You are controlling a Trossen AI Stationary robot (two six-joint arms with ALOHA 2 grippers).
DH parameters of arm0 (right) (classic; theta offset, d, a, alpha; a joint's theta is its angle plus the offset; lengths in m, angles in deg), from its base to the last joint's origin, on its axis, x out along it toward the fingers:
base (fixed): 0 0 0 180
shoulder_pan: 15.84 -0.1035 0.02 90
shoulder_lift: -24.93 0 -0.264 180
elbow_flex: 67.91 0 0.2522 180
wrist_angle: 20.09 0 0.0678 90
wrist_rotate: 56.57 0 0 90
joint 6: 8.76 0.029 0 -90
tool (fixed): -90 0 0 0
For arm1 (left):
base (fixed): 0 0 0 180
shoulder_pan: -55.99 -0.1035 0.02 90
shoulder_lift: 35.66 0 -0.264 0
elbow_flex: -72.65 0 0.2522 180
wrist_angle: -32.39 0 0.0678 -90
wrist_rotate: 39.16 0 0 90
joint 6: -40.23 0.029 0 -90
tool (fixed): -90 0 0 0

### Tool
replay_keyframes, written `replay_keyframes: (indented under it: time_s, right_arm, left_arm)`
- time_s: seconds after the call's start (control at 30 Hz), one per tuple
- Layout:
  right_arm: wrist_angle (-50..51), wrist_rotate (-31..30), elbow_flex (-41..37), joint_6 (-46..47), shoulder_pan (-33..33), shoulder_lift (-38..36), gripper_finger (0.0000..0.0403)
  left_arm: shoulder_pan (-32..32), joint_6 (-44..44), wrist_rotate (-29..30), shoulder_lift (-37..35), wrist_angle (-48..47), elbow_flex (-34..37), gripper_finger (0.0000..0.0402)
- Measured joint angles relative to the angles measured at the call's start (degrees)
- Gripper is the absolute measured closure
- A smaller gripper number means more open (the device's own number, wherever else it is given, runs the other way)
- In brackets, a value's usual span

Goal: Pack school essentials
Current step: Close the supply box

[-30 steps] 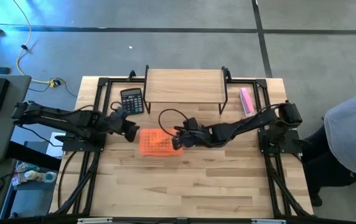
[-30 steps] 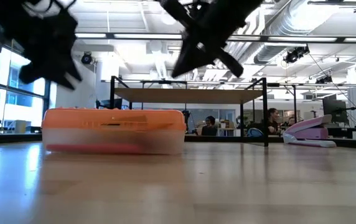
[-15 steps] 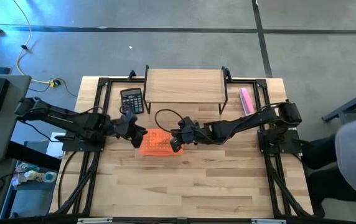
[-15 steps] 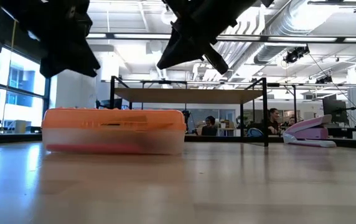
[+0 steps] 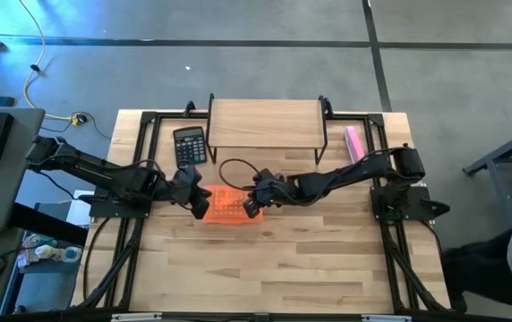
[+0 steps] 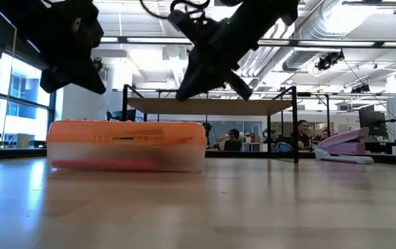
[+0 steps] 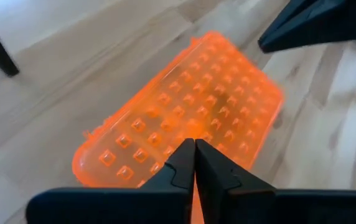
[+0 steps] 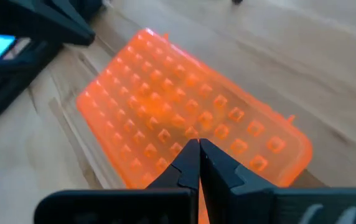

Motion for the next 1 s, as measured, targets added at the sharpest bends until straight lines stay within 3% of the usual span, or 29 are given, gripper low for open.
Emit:
replay_keyframes:
  time_s: [0.53, 1.0]
  right_arm:
    - [1.86, 2.94, -0.02, 1.84, -0.04, 3.18, 0.0403]
    - [4.86, 3.11, 0.29, 6.34, 0.0, 6.09, 0.0403]
  left_arm:
    - [2.97, -6.02, -1.33, 11.12, -0.41, 0.07, 0.0401]
    - [3.06, -6.57, 0.84, 15.35, 0.09, -0.22, 0.0401]
